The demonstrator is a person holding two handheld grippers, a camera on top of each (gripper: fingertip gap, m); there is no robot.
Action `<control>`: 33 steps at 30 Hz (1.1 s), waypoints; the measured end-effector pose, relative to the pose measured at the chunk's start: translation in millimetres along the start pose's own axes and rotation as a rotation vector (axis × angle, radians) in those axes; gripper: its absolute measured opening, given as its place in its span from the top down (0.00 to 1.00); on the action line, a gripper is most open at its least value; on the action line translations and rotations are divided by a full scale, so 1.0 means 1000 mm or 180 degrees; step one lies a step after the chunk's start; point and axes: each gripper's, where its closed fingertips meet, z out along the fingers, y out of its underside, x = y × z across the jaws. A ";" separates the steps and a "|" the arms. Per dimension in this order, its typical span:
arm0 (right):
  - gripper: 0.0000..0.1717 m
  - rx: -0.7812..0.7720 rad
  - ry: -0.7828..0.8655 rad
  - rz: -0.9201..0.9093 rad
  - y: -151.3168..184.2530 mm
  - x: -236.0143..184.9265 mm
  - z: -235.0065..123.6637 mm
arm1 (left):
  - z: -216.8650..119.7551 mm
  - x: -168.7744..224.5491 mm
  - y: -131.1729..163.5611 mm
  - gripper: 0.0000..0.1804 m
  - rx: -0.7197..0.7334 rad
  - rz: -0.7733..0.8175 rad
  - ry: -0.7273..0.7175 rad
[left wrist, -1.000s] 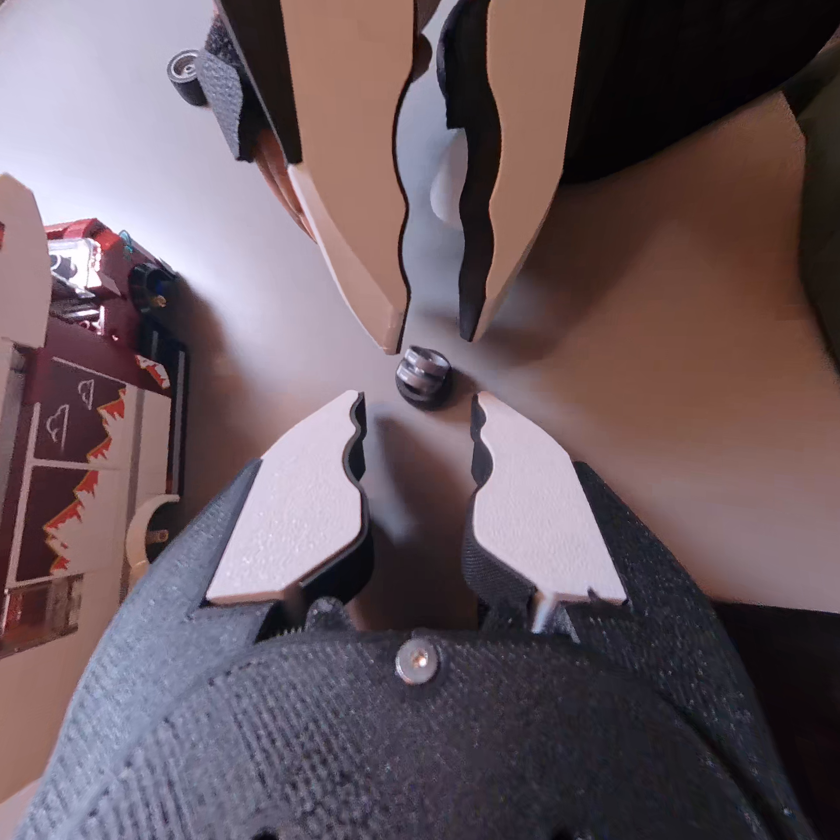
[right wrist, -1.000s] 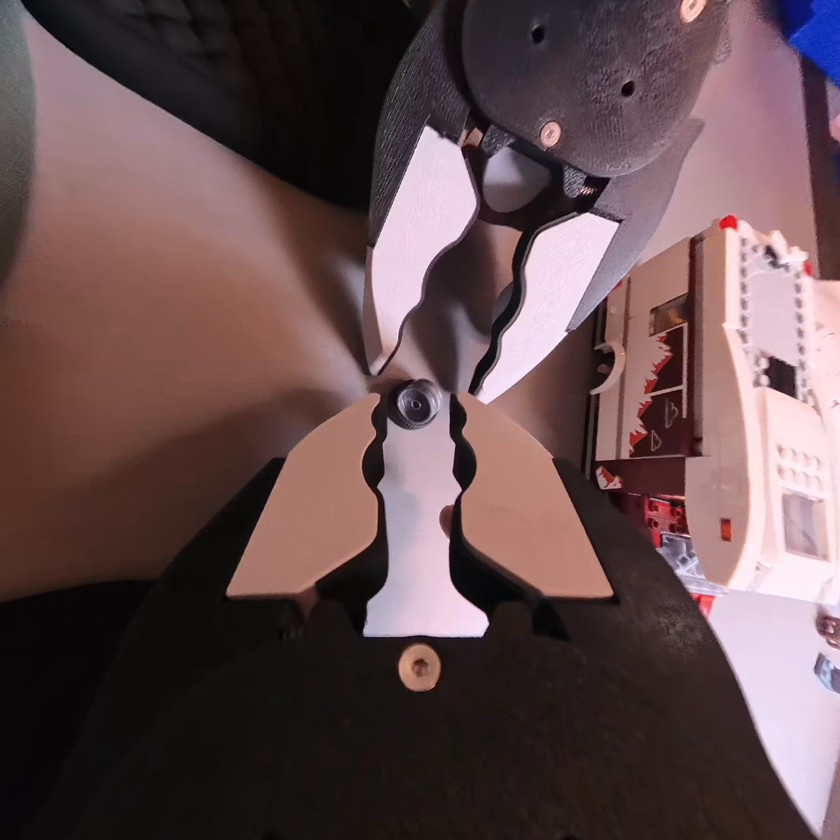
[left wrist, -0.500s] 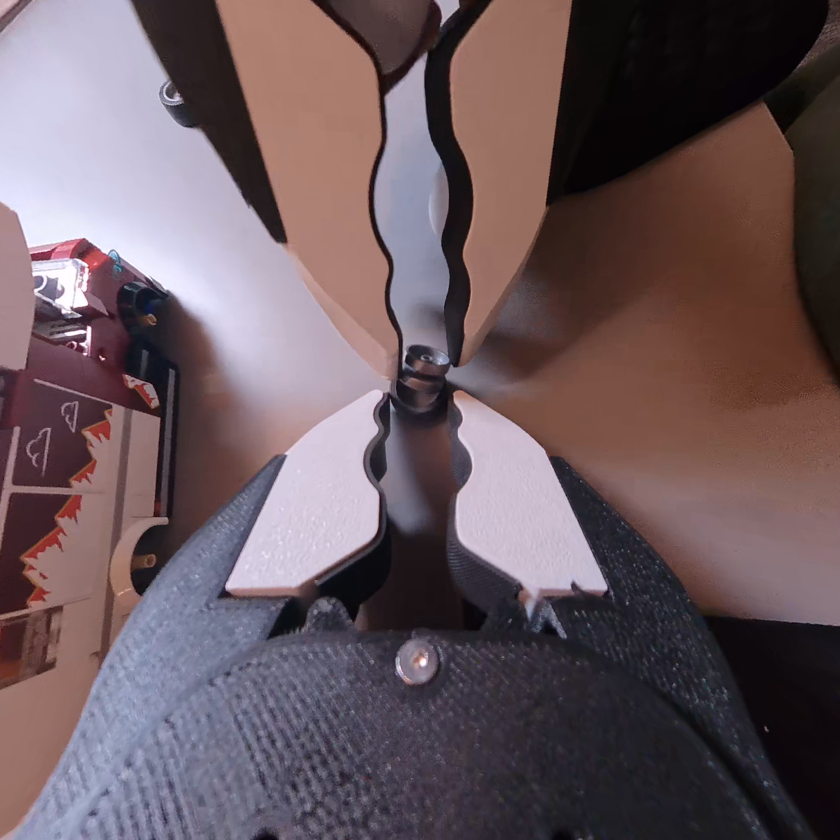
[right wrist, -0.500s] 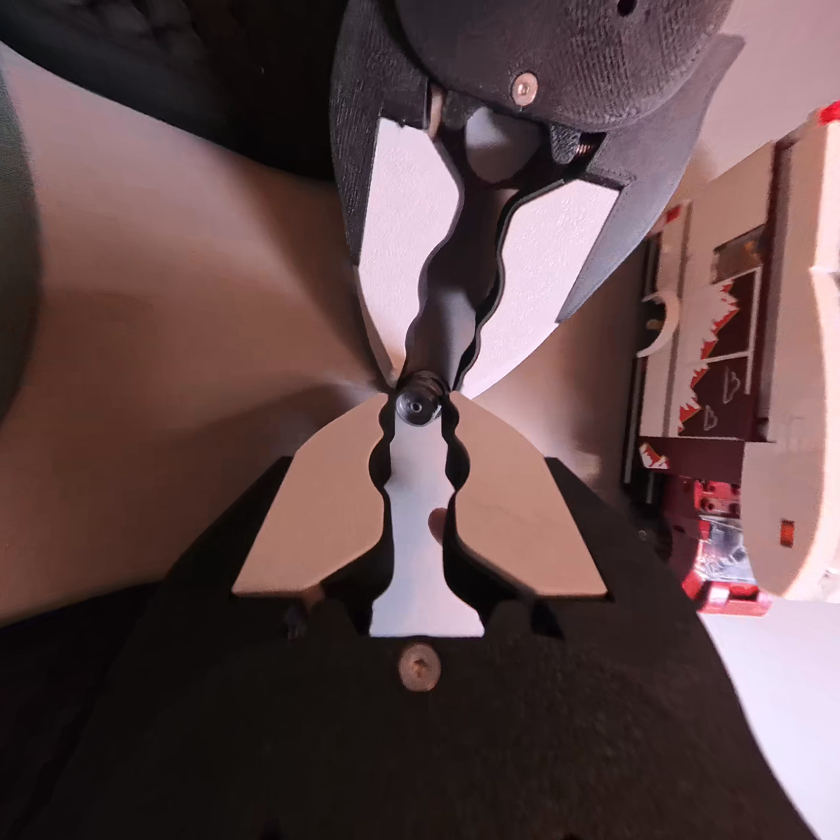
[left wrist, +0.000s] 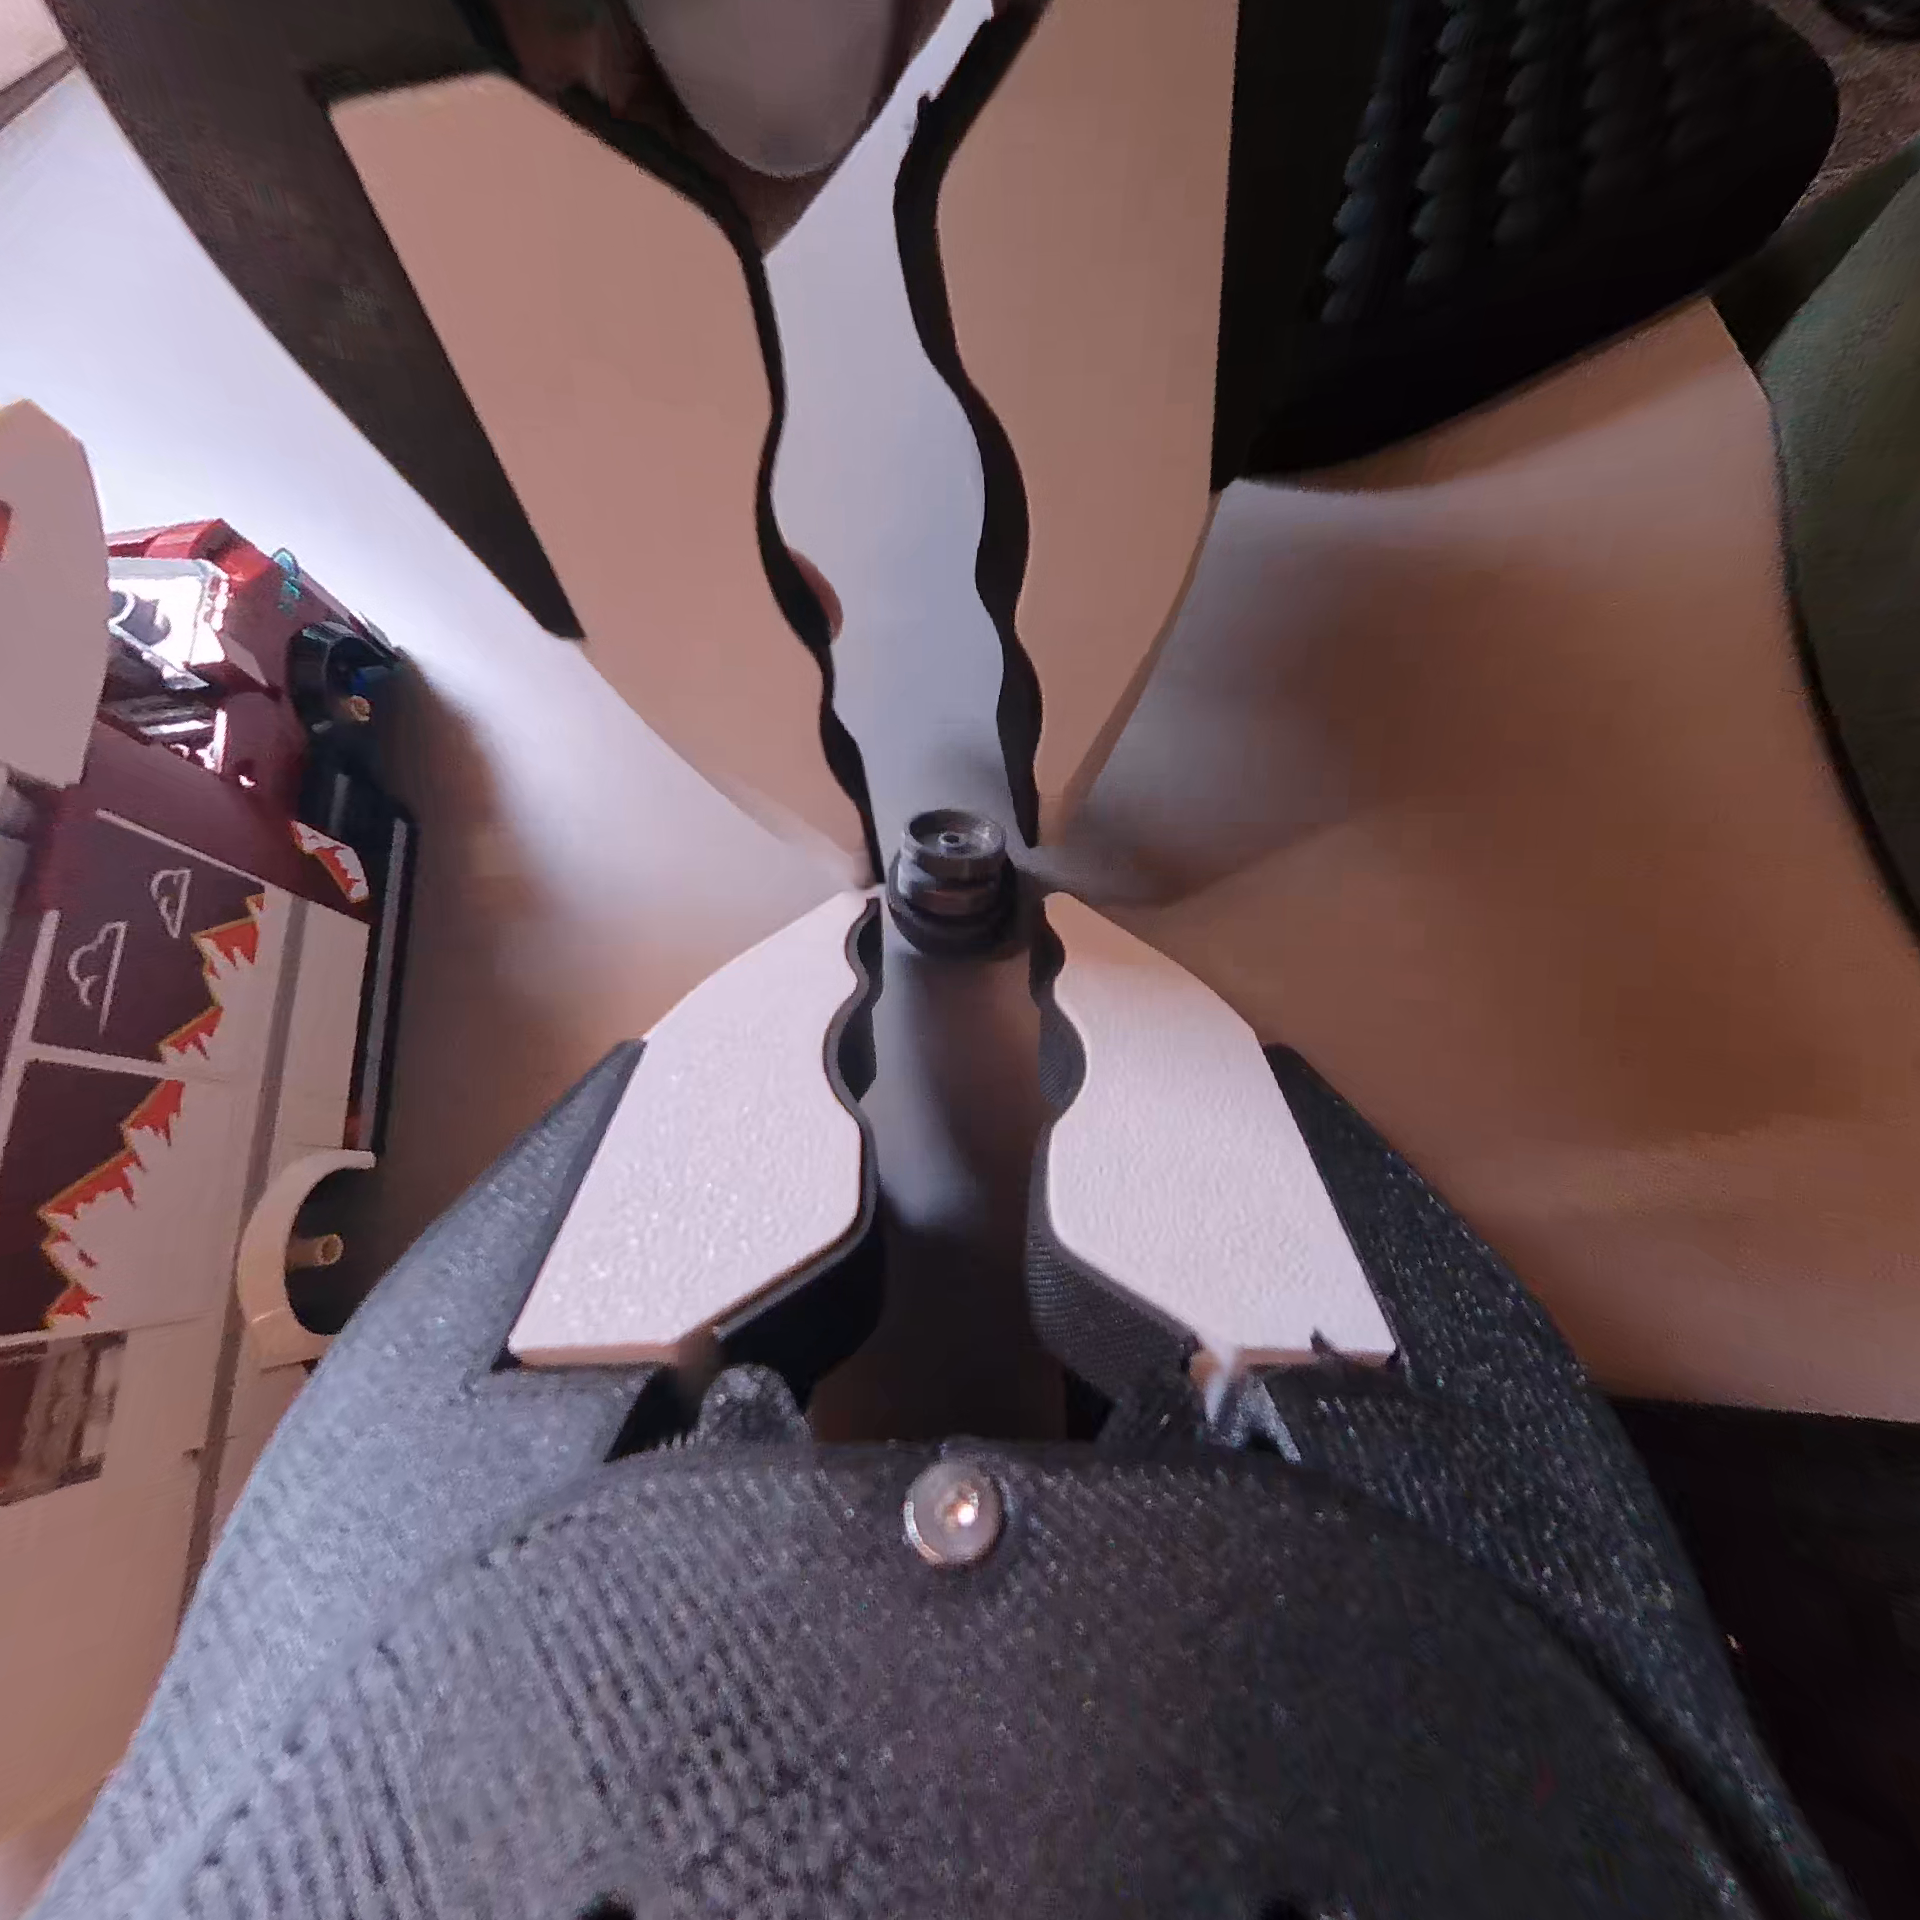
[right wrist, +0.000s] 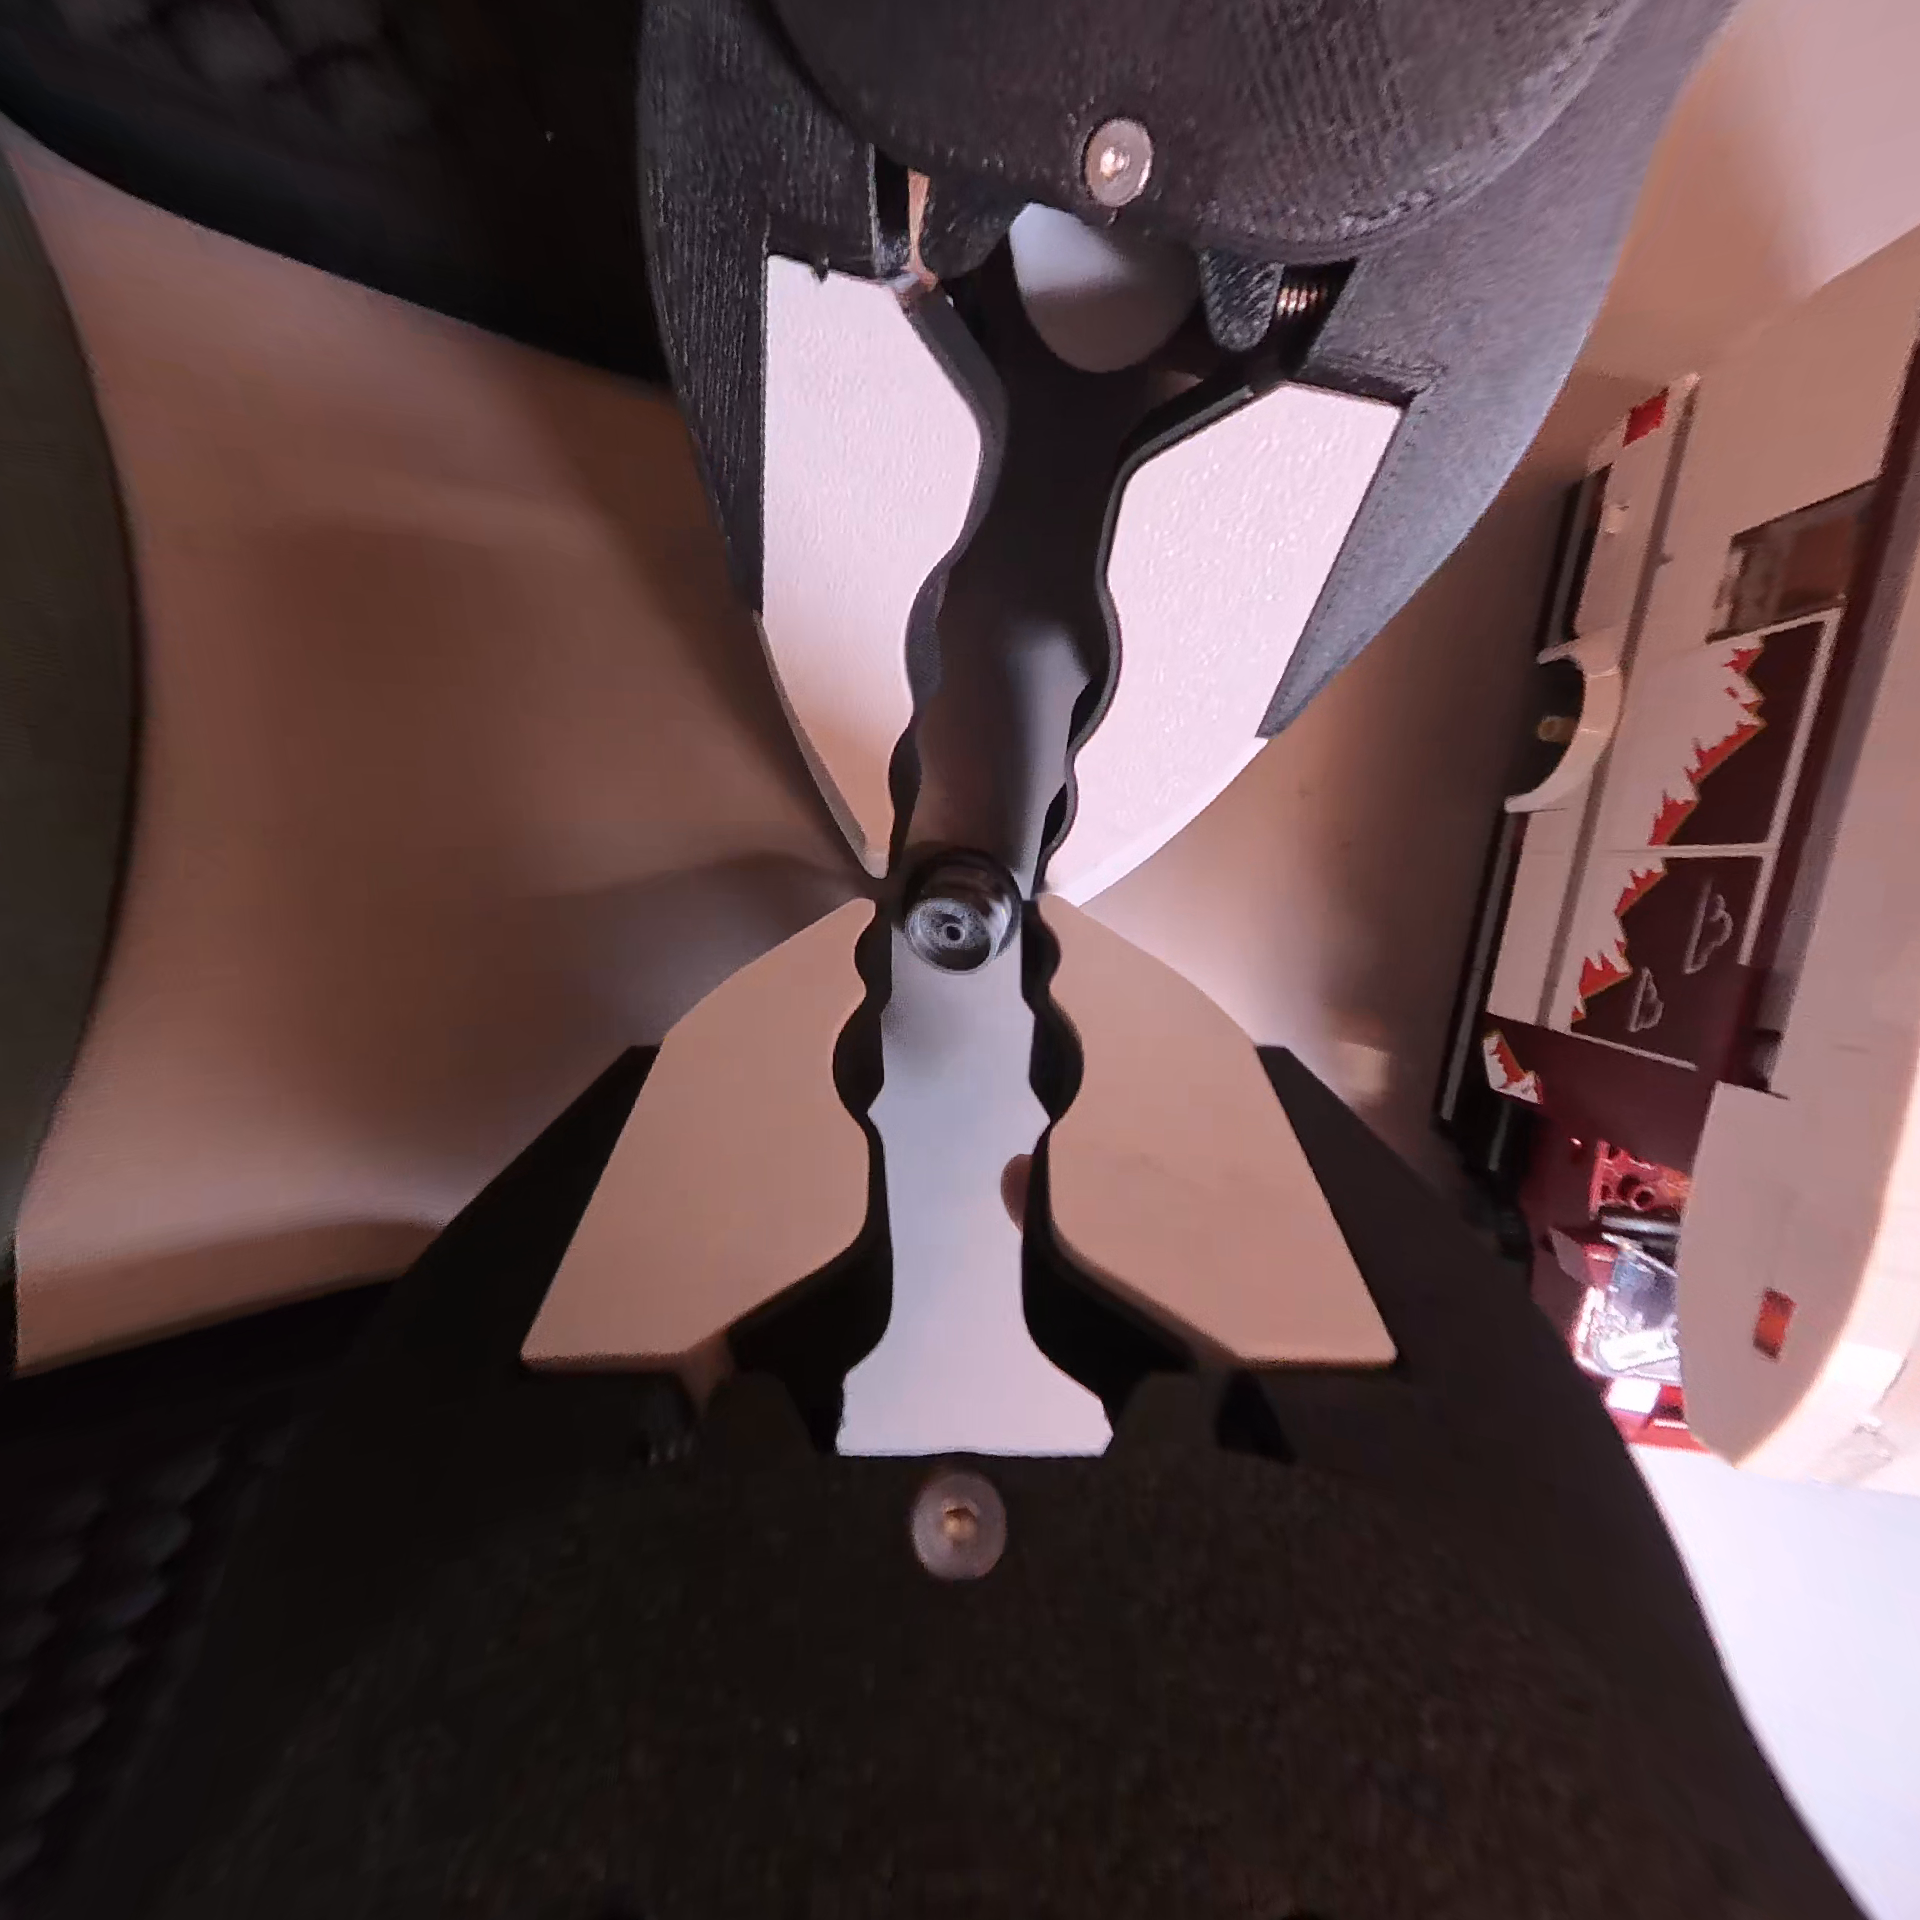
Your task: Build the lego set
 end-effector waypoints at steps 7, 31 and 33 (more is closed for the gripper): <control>0.86 0.0139 0.0398 -0.0041 0.000 -0.001 -0.004 | 0.000 -0.001 0.000 0.85 0.0005 -0.0012 -0.0003; 0.91 -0.0418 0.0057 -0.0256 0.003 -0.001 0.005 | -0.001 -0.002 0.000 0.86 0.0045 -0.0043 -0.0002; 0.91 -0.0426 0.0040 -0.0268 0.003 -0.001 0.006 | -0.001 -0.002 0.001 0.86 0.0043 -0.0039 0.0002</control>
